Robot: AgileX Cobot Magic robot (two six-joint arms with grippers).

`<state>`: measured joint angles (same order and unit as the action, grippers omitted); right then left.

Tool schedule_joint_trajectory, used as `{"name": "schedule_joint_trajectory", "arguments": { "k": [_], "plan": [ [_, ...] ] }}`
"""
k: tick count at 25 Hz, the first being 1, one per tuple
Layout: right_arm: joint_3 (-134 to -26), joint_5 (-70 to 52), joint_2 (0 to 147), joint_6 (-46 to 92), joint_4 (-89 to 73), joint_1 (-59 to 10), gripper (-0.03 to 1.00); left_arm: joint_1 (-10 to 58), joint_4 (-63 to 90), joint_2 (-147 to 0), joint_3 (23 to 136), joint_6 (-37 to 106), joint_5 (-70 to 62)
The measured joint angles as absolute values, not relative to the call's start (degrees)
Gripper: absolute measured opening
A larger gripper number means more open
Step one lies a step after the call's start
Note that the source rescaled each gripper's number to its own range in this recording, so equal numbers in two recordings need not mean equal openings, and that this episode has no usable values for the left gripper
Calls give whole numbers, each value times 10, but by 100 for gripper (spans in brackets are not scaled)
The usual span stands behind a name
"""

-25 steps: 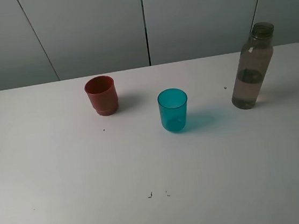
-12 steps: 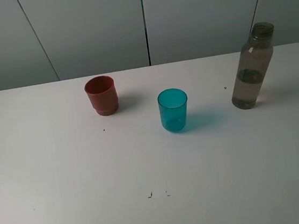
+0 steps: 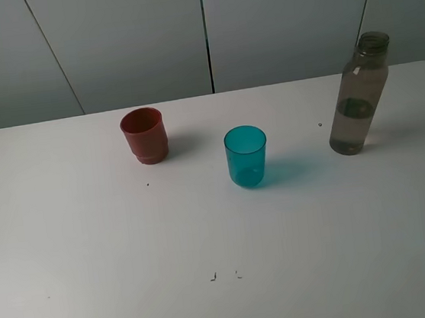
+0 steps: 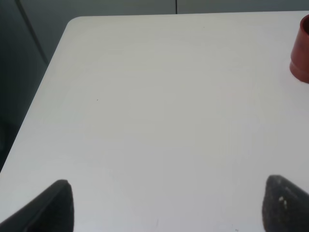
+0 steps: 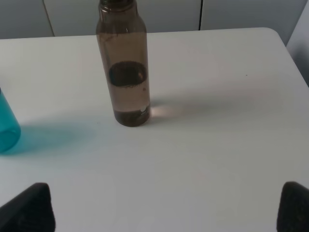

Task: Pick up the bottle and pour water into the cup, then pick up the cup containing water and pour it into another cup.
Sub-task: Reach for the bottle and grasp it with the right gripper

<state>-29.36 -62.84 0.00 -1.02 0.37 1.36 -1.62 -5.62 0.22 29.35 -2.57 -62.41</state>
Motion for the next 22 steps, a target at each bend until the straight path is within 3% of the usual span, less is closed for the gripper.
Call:
{"name": "schedule_joint_trajectory", "arguments": {
  "k": [22],
  "plan": [
    [-294,-628,0,-10,4,14,100,-16,-56,2,294,-26,-624]
  ]
}}
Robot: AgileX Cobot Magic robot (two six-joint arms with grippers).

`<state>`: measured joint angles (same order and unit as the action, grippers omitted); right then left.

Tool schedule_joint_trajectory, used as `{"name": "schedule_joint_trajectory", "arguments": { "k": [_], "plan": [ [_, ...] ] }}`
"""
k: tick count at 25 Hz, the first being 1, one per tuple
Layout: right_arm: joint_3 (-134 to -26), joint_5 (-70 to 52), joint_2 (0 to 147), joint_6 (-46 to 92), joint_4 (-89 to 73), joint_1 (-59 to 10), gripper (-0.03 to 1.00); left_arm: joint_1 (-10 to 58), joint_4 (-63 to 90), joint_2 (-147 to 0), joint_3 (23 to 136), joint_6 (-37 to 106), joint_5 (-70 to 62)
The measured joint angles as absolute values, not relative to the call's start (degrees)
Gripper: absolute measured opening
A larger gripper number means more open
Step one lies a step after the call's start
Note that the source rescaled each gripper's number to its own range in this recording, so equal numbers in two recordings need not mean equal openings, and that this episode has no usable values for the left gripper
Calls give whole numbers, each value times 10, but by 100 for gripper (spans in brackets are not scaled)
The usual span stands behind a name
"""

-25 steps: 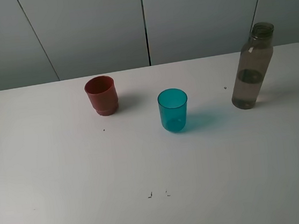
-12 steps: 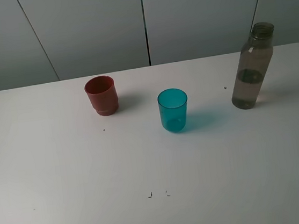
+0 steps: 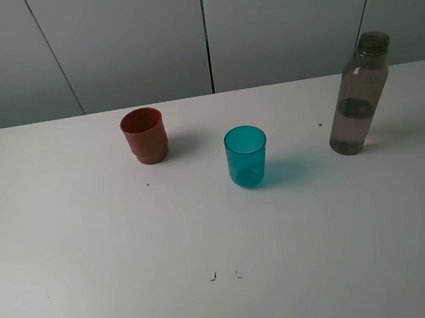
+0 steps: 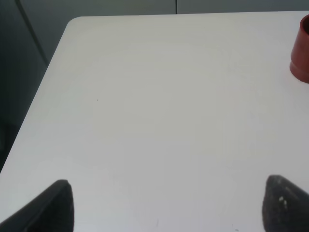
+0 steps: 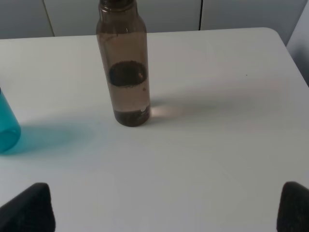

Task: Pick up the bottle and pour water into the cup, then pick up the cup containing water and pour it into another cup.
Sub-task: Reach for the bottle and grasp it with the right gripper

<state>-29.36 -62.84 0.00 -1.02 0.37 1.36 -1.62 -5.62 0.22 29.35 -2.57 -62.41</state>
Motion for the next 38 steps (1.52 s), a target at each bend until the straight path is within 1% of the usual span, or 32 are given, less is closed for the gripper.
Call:
{"name": "schedule_joint_trajectory", "arguments": {
  "k": [12,17,21,28,33,38],
  "plan": [
    [-294,-628,0,-9,-14,14,100,-16,-56,2,294,-26,-624],
    [-323,-585,20,0,-27,14,100,-16,-56,2,294,-26,-624],
    [-365,-523,91,28,-51,14,100,-16,-56,2,294,-26,-624],
    [-368,-407,236,50,-119,14,100,-16,-56,2,294,-26,-624],
    [-314,-303,317,63,-127,15,100,-16,-56,2,294,-26,-624],
    [-258,-266,395,66,-138,15,100,-16,-56,2,294,-26,-624]
  ]
}}
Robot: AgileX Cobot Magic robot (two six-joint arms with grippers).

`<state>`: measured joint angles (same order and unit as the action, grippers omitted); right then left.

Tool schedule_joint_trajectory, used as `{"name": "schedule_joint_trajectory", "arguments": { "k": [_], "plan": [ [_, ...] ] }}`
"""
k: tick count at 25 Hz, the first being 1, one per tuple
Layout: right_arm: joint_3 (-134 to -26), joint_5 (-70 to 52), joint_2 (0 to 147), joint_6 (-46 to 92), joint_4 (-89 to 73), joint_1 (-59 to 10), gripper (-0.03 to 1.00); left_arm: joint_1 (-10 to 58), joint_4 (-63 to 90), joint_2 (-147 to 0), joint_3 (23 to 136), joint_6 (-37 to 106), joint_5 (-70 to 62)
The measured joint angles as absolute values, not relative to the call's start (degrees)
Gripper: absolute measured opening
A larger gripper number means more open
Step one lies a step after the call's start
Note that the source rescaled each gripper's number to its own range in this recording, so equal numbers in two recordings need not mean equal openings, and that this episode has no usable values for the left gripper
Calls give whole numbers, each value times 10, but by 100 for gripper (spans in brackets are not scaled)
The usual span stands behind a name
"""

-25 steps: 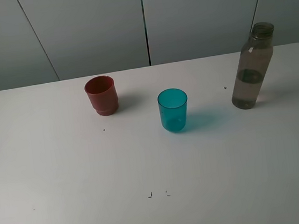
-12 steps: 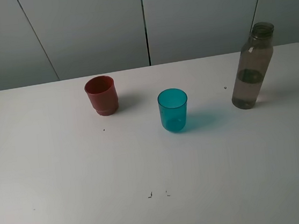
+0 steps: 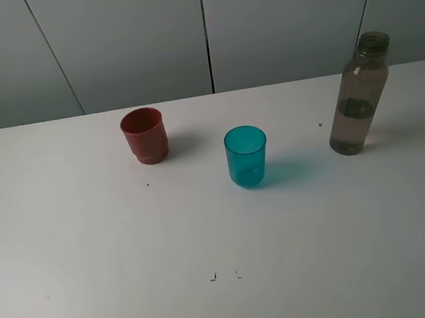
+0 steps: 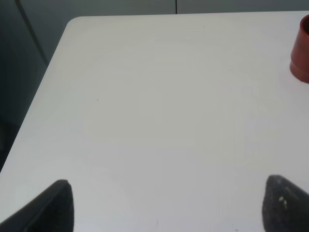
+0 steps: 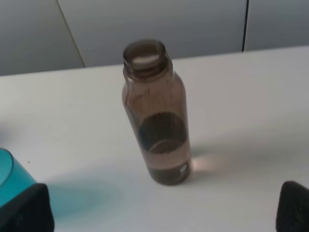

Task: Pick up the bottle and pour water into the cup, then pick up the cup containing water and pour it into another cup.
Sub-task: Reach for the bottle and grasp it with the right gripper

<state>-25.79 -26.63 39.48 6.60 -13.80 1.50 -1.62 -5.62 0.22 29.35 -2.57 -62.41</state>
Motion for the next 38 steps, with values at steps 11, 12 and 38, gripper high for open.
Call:
{"name": "schedule_joint_trajectory", "arguments": {
  "k": [11,12,38],
  "plan": [
    [-130,46,534,70,-141,-124,100,-16,-56,2,294,-26,-624],
    [-127,65,549,70,-140,-127,100,-16,-56,2,294,-26,-624],
    [-139,443,970,65,-126,-127,100,-16,-56,2,294,-26,-624]
  ]
}}
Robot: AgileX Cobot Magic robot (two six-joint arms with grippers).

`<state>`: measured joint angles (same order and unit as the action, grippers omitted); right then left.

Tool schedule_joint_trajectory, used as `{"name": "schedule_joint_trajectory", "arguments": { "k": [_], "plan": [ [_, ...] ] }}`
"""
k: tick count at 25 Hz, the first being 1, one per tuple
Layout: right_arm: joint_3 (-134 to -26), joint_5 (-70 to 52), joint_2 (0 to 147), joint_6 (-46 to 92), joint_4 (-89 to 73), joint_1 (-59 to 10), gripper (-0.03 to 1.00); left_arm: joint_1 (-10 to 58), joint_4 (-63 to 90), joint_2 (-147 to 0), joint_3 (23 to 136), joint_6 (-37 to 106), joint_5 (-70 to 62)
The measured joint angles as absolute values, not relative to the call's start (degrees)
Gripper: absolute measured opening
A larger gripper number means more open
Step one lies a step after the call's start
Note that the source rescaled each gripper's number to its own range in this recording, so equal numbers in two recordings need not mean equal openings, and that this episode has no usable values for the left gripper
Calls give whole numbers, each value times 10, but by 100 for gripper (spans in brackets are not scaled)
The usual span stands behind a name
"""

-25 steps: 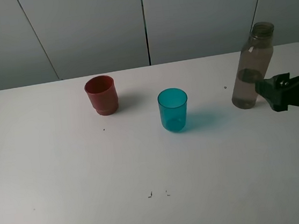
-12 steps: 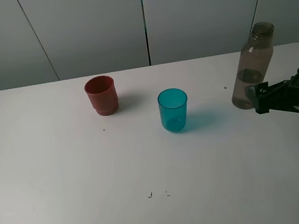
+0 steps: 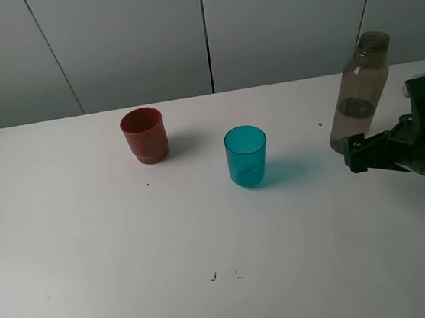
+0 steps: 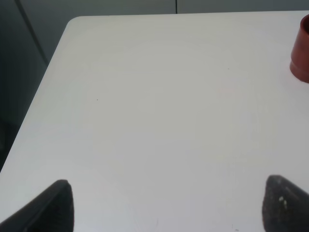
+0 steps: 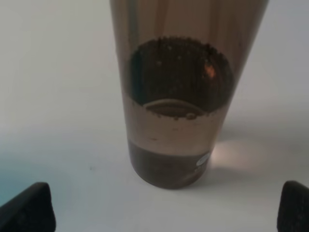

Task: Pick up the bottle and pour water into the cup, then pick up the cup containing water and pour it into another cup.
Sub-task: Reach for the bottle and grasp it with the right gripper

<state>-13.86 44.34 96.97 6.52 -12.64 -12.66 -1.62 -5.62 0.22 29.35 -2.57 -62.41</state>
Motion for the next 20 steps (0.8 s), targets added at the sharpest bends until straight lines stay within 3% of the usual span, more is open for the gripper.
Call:
{"name": "schedule_joint_trajectory", "arguments": {
  "k": [11,20],
  "plan": [
    [-172,591,1072,25,-159,-127,100,-16,-56,2,294,-26,-624],
    [-222,606,1134,0,-152,-127,100,-16,-56,2,294,-26,-624]
  ]
}}
